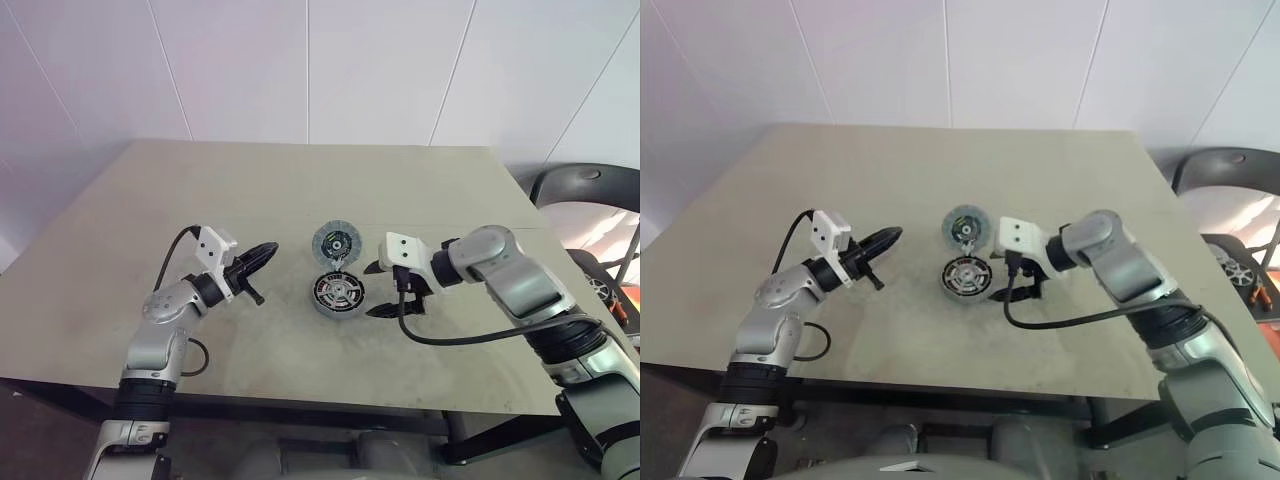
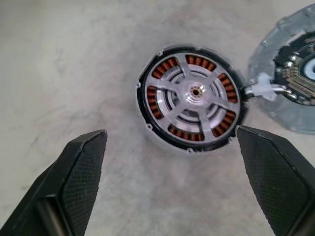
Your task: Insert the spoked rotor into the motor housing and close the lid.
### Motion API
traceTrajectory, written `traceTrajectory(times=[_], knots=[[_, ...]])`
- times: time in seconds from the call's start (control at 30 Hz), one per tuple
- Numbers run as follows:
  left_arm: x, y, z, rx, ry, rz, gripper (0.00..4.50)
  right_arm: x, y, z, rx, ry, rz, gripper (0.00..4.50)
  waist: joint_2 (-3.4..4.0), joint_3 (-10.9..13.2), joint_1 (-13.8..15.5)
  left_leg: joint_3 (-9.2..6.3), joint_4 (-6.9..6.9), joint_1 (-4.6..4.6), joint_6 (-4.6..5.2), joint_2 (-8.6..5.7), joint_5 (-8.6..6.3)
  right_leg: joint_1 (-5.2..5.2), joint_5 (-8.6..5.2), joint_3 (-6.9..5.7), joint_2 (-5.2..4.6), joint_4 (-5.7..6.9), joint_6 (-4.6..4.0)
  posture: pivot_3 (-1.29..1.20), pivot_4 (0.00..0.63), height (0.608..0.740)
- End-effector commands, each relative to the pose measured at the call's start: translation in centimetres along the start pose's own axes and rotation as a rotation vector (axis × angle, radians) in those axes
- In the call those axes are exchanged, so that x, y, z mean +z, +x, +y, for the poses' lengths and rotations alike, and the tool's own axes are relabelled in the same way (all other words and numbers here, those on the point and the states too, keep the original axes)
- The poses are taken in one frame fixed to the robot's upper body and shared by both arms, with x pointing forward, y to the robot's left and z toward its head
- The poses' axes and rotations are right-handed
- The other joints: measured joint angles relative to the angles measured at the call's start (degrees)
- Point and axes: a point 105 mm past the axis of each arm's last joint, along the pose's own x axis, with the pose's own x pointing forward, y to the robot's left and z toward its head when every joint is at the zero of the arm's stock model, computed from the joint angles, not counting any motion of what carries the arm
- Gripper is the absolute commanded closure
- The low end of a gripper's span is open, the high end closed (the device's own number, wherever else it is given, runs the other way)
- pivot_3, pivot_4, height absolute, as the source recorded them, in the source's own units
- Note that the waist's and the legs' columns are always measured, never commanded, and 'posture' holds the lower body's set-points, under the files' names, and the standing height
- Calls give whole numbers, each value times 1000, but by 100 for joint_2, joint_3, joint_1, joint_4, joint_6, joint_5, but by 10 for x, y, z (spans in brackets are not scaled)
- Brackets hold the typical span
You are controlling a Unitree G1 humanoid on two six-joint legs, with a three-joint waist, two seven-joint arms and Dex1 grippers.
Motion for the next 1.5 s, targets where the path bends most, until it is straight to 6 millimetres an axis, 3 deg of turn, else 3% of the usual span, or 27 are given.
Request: traceTrajectory(times=[0.03, 0.17, 0.5, 0.6, 0.83, 1.03, 1.23, 1.5], knots=[[17, -3, 1, -14, 35, -59, 4500, 15, 8, -4, -30, -92, -17, 106, 0, 0, 7, 0, 0, 0, 0, 0, 0, -1, 0, 0, 1, 1, 0, 0, 0, 740], [15, -7, -6, -69, 21, -54, 4500, 15, 21, 0, -22, -112, -10, 106, 0, 0, 14, 1, -1, -3, 0, 0, 0, -2, 0, 0, -2, -2, 0, 0, 0, 740], [14, -10, 0, -54, 30, -45, 4500, -13, 28, -8, -63, -141, 111, 106, 0, 0, 11, 1, -2, -2, 0, -1, 0, -2, 0, 0, -2, -1, -1, 0, 0, 740], [14, -10, 1, -48, 32, -46, 4500, -17, 29, -9, -59, -149, 126, 684, 0, 0, 12, 1, -4, -2, 0, -1, 0, -2, 0, 0, -2, -1, -1, 0, 0, 740], [13, -11, 2, -38, 34, -45, 4500, -8, 33, -6, -45, -143, 83, 3098, -1, 0, 3, 1, -5, 5, 0, 0, 0, 3, 1, 0, 0, 1, 0, 0, 0, 740], [12, -11, 3, -38, 37, -42, 4500, -2, 32, -6, -45, -151, 70, 3098, -1, 0, 6, 0, -5, 5, 0, 0, 1, 2, 0, 0, 0, 4, -1, 0, 0, 740], [12, -11, 4, -36, 41, -41, 4500, 2, 34, -6, -55, -161, 58, 4465, 0, 0, 8, -1, -10, 8, 0, 1, 1, 1, 1, -1, 2, 7, 0, 0, 0, 740], [13, -11, 4, -46, 39, -41, 4500, 5, 36, -5, -68, -163, 51, 4465, 0, 0, 18, 0, -11, 4, 0, 0, 1, -1, 1, 0, -1, 4, 0, 0, 0, 740]])
